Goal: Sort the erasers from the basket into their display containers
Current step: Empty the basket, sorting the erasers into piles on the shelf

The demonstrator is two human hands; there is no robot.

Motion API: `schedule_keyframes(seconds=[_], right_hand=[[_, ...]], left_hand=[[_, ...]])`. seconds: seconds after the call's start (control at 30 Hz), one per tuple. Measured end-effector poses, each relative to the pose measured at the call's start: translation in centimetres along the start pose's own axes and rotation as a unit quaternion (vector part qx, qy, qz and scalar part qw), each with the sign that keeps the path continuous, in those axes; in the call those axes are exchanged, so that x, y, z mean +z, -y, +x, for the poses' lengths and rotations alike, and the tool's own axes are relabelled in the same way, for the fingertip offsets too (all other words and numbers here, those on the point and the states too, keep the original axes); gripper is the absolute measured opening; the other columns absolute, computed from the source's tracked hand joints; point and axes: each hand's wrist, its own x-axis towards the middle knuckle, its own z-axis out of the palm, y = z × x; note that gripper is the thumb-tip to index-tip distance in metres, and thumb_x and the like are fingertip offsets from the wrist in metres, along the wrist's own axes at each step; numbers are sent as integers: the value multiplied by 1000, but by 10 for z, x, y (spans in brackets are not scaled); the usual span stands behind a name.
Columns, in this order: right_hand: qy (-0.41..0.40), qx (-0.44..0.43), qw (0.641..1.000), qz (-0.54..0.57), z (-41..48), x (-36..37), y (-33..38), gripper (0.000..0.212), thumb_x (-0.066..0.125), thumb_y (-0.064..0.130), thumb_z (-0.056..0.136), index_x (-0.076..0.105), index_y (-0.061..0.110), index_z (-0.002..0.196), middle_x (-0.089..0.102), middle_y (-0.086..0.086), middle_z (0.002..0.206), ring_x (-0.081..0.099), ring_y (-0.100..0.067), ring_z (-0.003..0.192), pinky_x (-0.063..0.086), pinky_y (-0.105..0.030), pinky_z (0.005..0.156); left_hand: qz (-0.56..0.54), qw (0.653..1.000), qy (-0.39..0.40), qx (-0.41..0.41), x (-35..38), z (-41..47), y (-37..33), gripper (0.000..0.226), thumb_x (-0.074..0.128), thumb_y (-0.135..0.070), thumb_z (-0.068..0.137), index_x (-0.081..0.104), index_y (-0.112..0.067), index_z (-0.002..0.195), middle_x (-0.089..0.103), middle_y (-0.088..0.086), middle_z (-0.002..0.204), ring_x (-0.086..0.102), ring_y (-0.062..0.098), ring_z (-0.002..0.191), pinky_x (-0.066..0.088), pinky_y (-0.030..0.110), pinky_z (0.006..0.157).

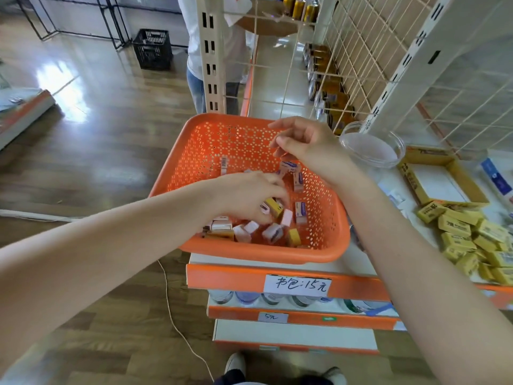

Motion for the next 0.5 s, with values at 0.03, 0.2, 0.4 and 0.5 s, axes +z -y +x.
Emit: schedule_keyframes(seconds=[0.03,0.2,0.4,0.5], right_hand=[[2,-1,1000,-4,0,1,0,24,56,9,91,64,30,98,71,4,84,69,-13,80,55,-35,85],[12,-4,1000,-4,-1,0,1,24,55,9,92,63,31,97,69,4,83,68,-11,77,56,-35,84],[13,0,1000,-21,-2,0,2,23,56,12,91,63,34,97,71,6,85,69,-14,81,54,-38,89],[20,3,1000,-24,-3,0,2,22,57,13,91,63,32,99,70,7,85,69,-12,82,54,-36,88]], left_hand=[[-4,1000,-13,-10,0,1,3,45,66,-27,85,53,-28,128,43,-7,134,43,16,121,39,35,101],[5,995,-79,-62,-1,4,19,35,66,-22,87,58,-21,121,52,-2,122,49,16,114,38,30,98],[-58,987,-127,-78,-6,0,27,29,70,-31,83,63,-27,111,63,-7,109,52,4,89,44,23,84],[-75,993,-35,-84,-9,-4,24,45,74,-45,75,59,-32,116,52,-16,103,49,4,92,38,22,81]])
